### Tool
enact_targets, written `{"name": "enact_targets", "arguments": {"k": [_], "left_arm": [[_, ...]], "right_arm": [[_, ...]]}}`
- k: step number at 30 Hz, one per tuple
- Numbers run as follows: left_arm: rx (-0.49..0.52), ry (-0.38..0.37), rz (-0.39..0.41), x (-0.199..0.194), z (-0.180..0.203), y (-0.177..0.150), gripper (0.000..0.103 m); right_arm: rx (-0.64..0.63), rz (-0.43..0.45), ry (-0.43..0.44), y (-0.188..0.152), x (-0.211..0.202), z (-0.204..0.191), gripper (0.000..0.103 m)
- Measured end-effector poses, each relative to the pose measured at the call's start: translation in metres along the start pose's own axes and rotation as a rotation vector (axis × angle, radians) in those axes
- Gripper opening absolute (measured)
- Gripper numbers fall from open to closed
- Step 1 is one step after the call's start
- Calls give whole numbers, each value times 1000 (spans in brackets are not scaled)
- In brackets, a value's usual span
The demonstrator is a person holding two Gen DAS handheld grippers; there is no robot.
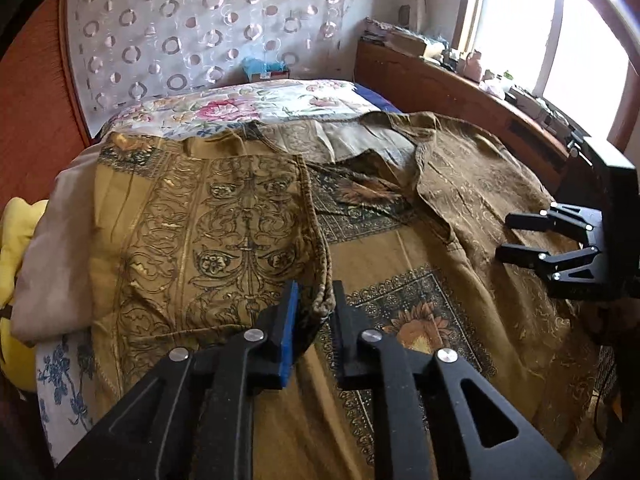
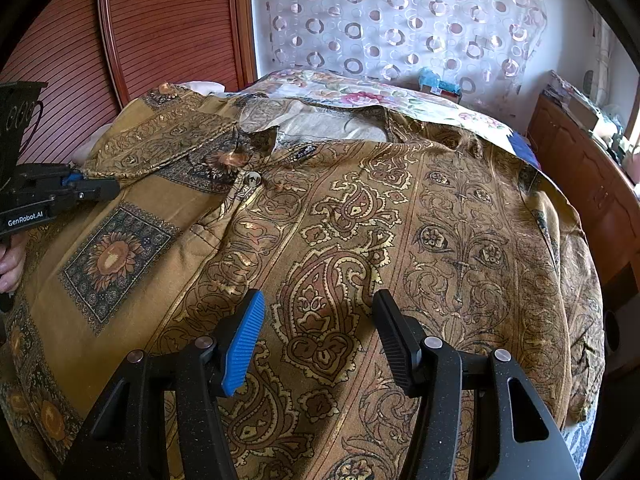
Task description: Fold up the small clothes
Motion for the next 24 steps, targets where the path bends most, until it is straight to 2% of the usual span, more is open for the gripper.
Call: {"name": "enact_targets", "arguments": {"k": [2, 6, 8, 11, 17, 24], "left_arm": [[-9, 0, 15, -5, -1, 0, 41], [-2, 8, 60, -18, 1, 4, 52], [0, 21, 85, -26, 3, 6, 67], [-13, 24, 119, -35, 5, 9, 77], [-26, 36, 174, -51, 12, 11, 79], [-21, 35, 186, -58, 24, 8, 79]], "right_arm": [[1, 0, 1, 0, 0, 0, 59], [-1, 0, -1, 0, 1, -1, 59], [0, 0, 0, 0, 1, -1, 59], [1, 1, -1, 0, 1, -1, 59], [34, 27, 20, -1, -10, 8, 59], [34, 108, -76, -6, -52, 23, 59]]}}
Point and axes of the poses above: each gripper's, at about its wrist camera, not at the fingertips, and x roughly the way its jaws point, z to its right, y to its top, the point moved 1 cm from there along x, roughly the way its jaws point, and after that the axes turned 11 degrees about y, right-handed, at the moved point
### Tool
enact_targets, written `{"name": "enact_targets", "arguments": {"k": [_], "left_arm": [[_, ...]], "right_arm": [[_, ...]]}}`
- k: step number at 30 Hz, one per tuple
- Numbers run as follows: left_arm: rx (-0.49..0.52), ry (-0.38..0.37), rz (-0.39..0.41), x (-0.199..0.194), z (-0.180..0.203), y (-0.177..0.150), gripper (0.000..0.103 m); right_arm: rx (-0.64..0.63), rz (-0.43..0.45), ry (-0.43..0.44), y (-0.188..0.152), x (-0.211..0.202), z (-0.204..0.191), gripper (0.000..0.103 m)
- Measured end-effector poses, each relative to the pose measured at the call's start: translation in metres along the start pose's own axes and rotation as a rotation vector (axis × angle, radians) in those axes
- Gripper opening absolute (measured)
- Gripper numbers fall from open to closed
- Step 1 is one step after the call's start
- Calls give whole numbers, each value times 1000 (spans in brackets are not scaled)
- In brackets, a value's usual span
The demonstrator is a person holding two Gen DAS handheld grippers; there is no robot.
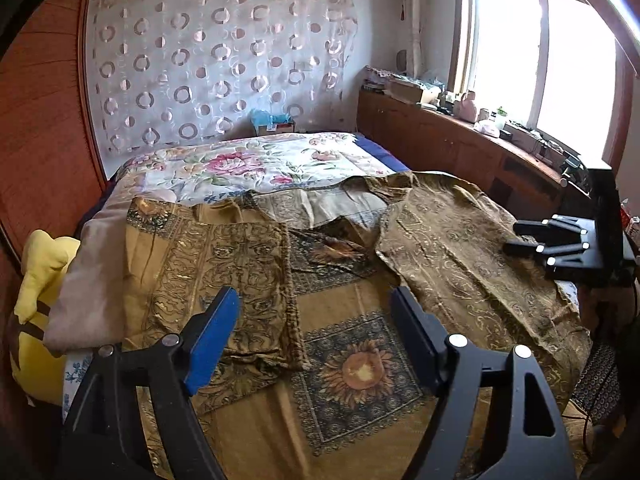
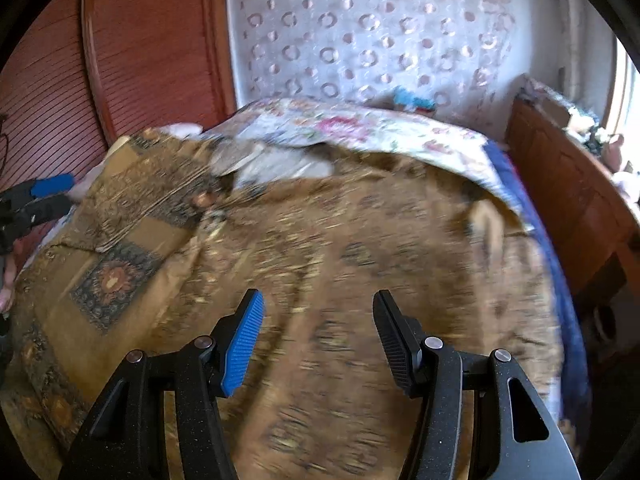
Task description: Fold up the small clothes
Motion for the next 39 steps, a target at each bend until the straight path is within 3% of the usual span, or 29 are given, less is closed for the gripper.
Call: {"name": "enact_targets", "arguments": {"k": [8, 18, 25, 39], "left_arm": [[9, -31, 6, -3, 21, -2, 79], [46, -70, 8, -7, 47, -6, 79], [66, -85, 9, -9, 58, -9, 79], [82, -109, -20, -1, 75, -18, 79]], "right_arm": [[57, 46, -115, -11, -37, 39, 59], [173, 13, -217, -30, -48, 93, 59], [246, -14, -226, -34, -44, 119, 59], [324, -62, -113, -34, -40, 135, 57]]}}
Point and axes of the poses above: each gripper's, at about its wrist camera, not at the fingertips, and x roughly the way its jaws point, z to its right, y to its top, the point moved 1 cm from there along x, roughly the way its jaws point, and after that the axes turned 11 degrees about y, right-handed, at the moved point
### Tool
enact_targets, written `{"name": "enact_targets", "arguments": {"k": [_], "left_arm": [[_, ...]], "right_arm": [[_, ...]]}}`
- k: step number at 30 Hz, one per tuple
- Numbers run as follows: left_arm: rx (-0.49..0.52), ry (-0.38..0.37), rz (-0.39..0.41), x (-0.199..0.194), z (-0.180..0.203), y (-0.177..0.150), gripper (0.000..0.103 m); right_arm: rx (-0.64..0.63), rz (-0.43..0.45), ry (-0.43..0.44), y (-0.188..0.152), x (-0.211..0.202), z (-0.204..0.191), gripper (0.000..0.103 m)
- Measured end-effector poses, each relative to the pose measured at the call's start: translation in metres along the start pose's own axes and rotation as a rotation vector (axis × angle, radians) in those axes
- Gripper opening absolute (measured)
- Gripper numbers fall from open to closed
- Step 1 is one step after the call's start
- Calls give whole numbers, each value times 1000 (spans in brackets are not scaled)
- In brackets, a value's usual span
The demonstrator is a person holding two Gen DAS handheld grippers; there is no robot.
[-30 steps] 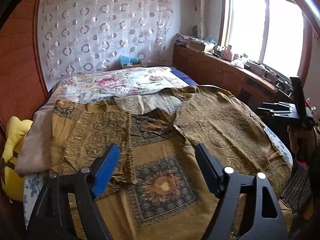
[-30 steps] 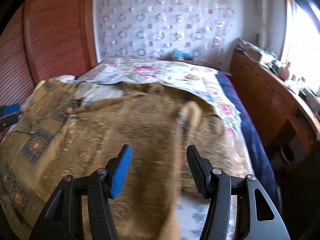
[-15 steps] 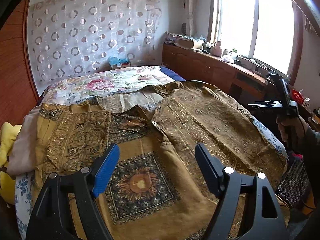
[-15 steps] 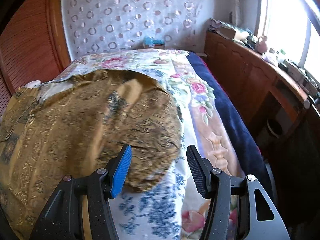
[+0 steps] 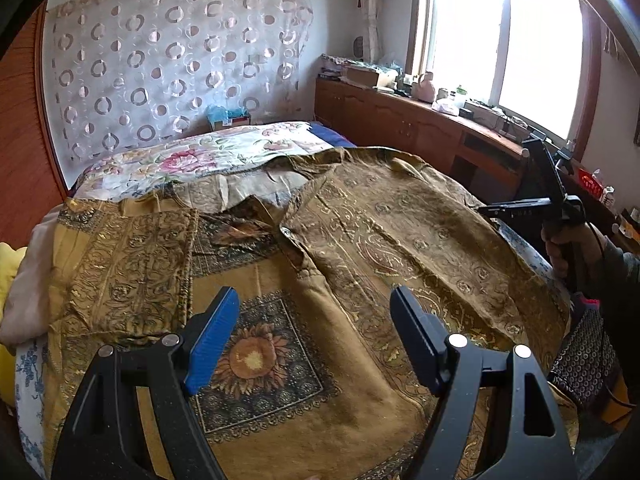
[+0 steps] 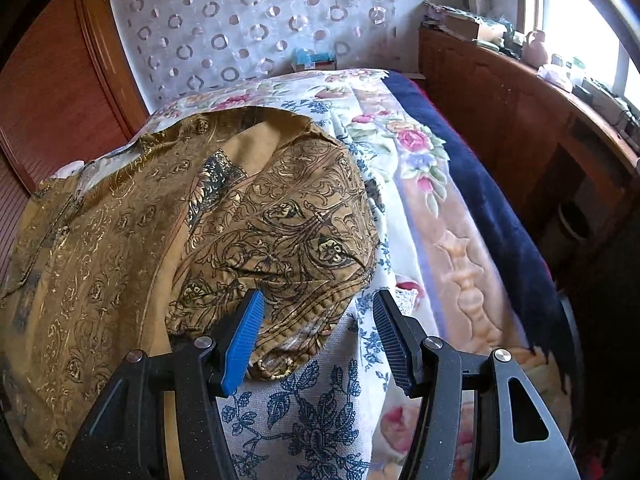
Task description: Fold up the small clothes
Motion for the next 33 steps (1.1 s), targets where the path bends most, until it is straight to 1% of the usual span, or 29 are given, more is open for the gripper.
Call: {"name": "enact_targets", "arguments": {"k": [1, 3, 4, 5, 6, 7, 10, 13, 15, 18, 20, 25, 28, 29, 31, 33], "left_arm": [[1, -2, -1, 0, 1, -1, 79], [3, -5, -2, 0, 2, -1, 79], [4, -6, -2, 1, 3, -1, 79], [3, -7, -4, 1, 4, -2, 79], [4, -7, -6, 2, 3, -2, 79], [3, -7, -9, 3, 3, -3, 79], [-3, -8, -16, 5, 2, -4, 79], [-10, -9, -14, 5, 0, -5, 79], [-12, -6, -13, 6, -1, -4, 79], [-14, 0, -11, 4, -2, -4, 79], [-20, 1, -9, 4, -4, -5, 79], [-27, 11, -8, 3, -9, -5, 79], [-33, 16, -4, 3, -13, -4, 79], [-37, 17, -2, 2, -14, -4, 79], [-42, 22, 1, 1, -18, -4, 79], [-47, 26, 5, -1, -21, -4, 79]], "right_arm": [[-2, 0, 9, 0, -2, 2, 50], [-17, 6, 29, 1, 4, 5, 41], [-27, 11, 17, 1, 3, 5, 36], [-42, 16, -7, 1, 2, 3, 33], [-56, 20, -26, -1, 3, 1, 27], [-66, 25, -36, -2, 3, -1, 18], [-93, 18, -28, -4, 5, -3, 12], [-143, -1, -51, -3, 10, -10, 8], [-166, 9, -55, 1, 8, -13, 6], [-199, 52, -73, 11, -3, -20, 6], [-213, 90, -68, 19, -13, -25, 6], [-285, 185, -63, 38, -41, -56, 6], [-308, 228, -113, 46, -51, -75, 6], [-311, 245, -106, 49, -55, -81, 6], [-311, 266, -63, 47, -60, -94, 6], [-330, 260, -28, 45, -56, -108, 6]]}}
Point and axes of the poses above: each gripper's, at about its wrist camera, not at the fingertips, and x roughly the way its jaws point, z to its right, y to its top, the point moved 1 cm from there along x, roughly the way its jaws point, and after that the axes turned 11 degrees about y, right-handed, at the moved point
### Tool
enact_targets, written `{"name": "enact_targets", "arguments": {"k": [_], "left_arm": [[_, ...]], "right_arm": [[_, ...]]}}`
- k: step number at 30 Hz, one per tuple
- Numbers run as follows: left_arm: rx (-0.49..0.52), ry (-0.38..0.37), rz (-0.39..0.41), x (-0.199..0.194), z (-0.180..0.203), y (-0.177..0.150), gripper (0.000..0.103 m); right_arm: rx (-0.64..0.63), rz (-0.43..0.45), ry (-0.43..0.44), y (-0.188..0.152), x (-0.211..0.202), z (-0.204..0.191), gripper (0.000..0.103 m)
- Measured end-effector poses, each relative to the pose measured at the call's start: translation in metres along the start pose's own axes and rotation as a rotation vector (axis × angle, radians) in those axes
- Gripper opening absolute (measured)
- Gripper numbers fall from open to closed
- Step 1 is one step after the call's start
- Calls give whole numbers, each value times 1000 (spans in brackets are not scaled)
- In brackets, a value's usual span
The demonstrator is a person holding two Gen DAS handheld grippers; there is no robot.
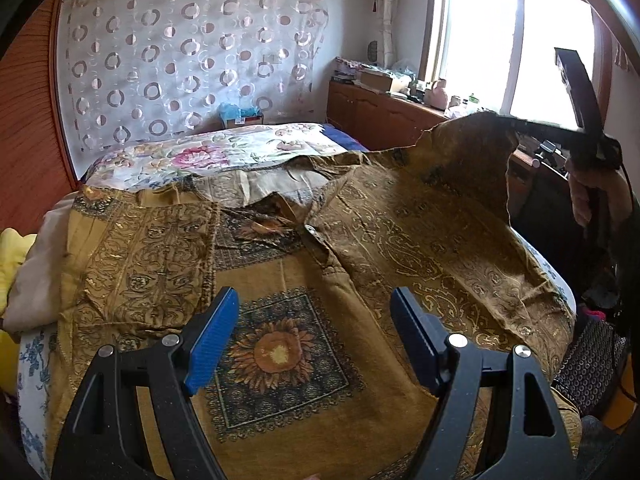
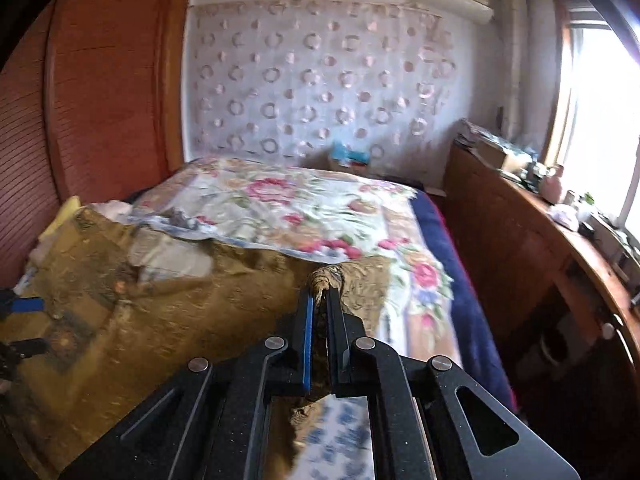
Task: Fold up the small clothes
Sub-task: 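Lift the held side edge with the right gripper, fold it toward the center, release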
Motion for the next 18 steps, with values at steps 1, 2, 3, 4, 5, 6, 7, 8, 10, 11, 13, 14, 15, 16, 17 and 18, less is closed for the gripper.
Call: {"name": "enact_targets", "arguments": {"k": [1, 2, 3, 4, 5, 6, 7, 8, 10, 11, 13, 14, 15, 16, 17, 18], "left_arm": [[-5, 3, 2, -1, -2, 1, 79], [-9, 5, 5, -2, -4, 1, 79], [-15, 8, 8, -3, -7, 1, 79], [-19, 10, 9, -3, -9, 2, 79], [-22, 12, 10, -3, -11, 2, 79], [-25, 14, 10, -3, -13, 2, 79], [-27, 17, 10, -4, -14, 2, 79], [-27, 20, 10, -4, -16, 2, 79], [-29, 23, 9, -5, -18, 2, 79], [-29, 23, 8, -4, -19, 2, 79], [-31, 31, 8, -4, -22, 2, 79], [-35, 38, 8, -4, -24, 2, 79], [-39, 43, 9, -4, -26, 2, 79], [-42, 45, 10, -4, -28, 2, 79], [-45, 50, 12, -5, -30, 3, 79], [-45, 54, 12, -6, -32, 3, 79]], "right_arm": [[-9, -5, 23, -1, 3, -8, 6], [-13, -12, 46, -5, 5, -14, 6], [-21, -27, 76, -9, 9, -24, 6], [-27, -41, 105, -12, 14, -32, 6], [-27, -57, 140, -17, 19, -39, 6], [-25, -75, 171, -23, 23, -45, 6], [-26, -90, 193, -28, 28, -51, 6], [-27, -99, 212, -32, 32, -56, 6], [-24, -99, 222, -39, 38, -60, 15], [-18, -95, 225, -40, 41, -59, 20], [-2, -84, 226, -43, 41, -52, 42], [8, -80, 222, -44, 41, -48, 44], [14, -78, 218, -42, 44, -43, 45], [21, -78, 211, -44, 47, -37, 46], [30, -82, 202, -44, 53, -33, 46], [42, -86, 194, -44, 53, -33, 46]]}}
Point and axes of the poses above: each gripper's, at about its wrist camera, not at the fingertips, and x roughly the way its jaws point, z to its right, y to its top, the point moved 1 cm from there along x, roughly the way its jaws point, and after that the axes turned 11 degrees about y, right-handed, at the moved point
